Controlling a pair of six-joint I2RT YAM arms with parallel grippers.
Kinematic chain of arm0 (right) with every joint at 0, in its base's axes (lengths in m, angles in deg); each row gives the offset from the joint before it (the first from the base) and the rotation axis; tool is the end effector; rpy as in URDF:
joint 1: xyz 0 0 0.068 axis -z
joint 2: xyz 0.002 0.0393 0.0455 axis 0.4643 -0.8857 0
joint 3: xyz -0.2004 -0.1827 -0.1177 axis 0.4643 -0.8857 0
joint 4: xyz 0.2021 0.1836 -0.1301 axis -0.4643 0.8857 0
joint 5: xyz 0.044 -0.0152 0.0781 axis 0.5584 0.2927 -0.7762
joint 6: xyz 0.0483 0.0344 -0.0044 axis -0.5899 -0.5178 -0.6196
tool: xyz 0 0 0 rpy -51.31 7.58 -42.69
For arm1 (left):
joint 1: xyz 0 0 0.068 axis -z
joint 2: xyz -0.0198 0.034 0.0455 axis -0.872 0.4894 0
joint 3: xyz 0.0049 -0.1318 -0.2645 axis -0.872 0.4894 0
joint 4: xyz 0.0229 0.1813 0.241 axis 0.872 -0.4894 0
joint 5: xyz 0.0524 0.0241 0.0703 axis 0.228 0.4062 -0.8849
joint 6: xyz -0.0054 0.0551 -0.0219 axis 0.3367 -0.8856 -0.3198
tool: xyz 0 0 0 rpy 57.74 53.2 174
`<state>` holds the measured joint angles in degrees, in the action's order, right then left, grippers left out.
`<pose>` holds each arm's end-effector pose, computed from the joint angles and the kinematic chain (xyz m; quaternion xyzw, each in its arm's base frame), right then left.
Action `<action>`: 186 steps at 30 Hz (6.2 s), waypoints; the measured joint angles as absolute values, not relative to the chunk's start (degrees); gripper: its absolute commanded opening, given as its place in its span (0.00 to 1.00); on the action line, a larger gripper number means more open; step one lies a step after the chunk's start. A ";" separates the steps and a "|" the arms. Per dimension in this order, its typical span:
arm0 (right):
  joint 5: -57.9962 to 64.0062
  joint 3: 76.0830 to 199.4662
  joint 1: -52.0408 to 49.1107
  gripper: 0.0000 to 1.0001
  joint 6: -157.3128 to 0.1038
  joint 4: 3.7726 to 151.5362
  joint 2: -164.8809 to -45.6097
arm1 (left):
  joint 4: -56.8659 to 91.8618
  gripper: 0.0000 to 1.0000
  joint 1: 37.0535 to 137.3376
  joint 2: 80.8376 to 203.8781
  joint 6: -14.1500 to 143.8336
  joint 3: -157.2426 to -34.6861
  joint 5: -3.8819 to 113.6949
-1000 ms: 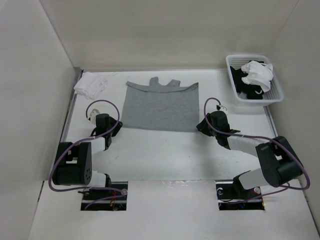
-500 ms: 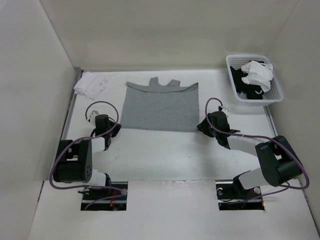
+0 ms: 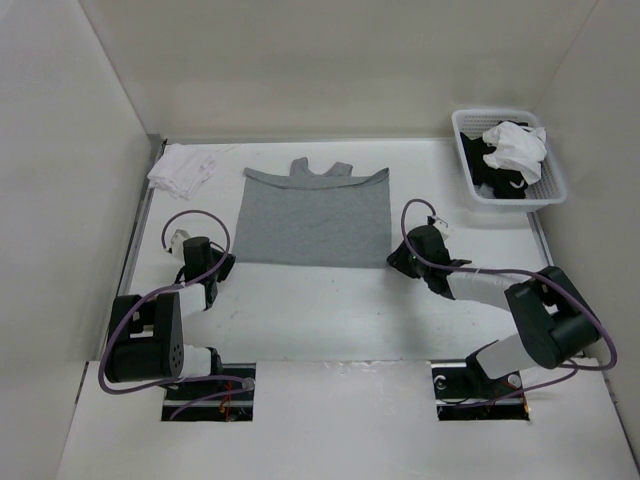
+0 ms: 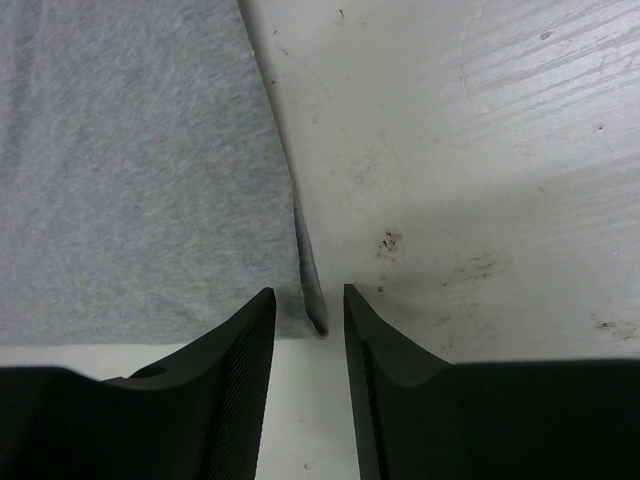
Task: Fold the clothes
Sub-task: Fold the tank top
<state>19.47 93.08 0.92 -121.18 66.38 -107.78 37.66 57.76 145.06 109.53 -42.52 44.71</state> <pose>0.2688 0.1280 0.1280 0.2095 0.8869 0.1947 0.3626 0.2526 0.0144 0.1062 -0.4488 0.7747 -0.1864 0.4047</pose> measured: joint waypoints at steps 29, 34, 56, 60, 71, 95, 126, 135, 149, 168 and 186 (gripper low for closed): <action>22.18 92.95 -1.97 0.02 -121.07 72.79 -94.03 | 28.10 0.01 62.39 127.75 109.58 -43.15 43.88; 27.38 99.31 -6.31 0.02 -116.52 84.61 -71.67 | 13.59 0.01 65.87 107.38 107.61 -53.03 41.10; 42.61 124.38 -27.12 0.04 -105.48 105.75 -61.18 | -9.47 0.02 70.41 91.53 102.52 -76.44 36.58; 28.34 115.88 -8.33 0.04 -106.68 99.80 -71.82 | -5.40 0.02 69.34 100.93 102.54 -67.72 36.56; 7.29 127.26 13.42 0.03 -109.42 83.41 -118.60 | 15.69 0.02 64.86 154.83 104.55 -76.15 38.37; 3.03 106.06 17.51 0.04 -111.30 72.09 -100.83 | 28.06 0.03 63.15 128.45 107.72 -53.66 41.85; 13.61 95.00 9.58 0.56 -113.66 74.45 -97.94 | 26.49 0.24 91.31 128.93 107.67 -48.05 35.27; 11.60 98.63 10.49 0.57 -114.09 70.23 -110.53 | 35.05 0.23 90.94 145.60 107.15 -48.64 34.15; 3.79 96.84 9.53 0.49 -122.01 60.15 -114.75 | 35.58 0.27 75.35 140.27 103.59 -41.75 37.15; -2.83 93.60 8.83 0.04 -127.54 48.74 -120.19 | 33.90 0.27 78.43 128.47 103.78 -41.99 39.64; 9.76 89.67 8.35 0.01 -121.70 89.99 -63.63 | 33.07 0.27 91.92 129.23 105.53 -43.17 37.21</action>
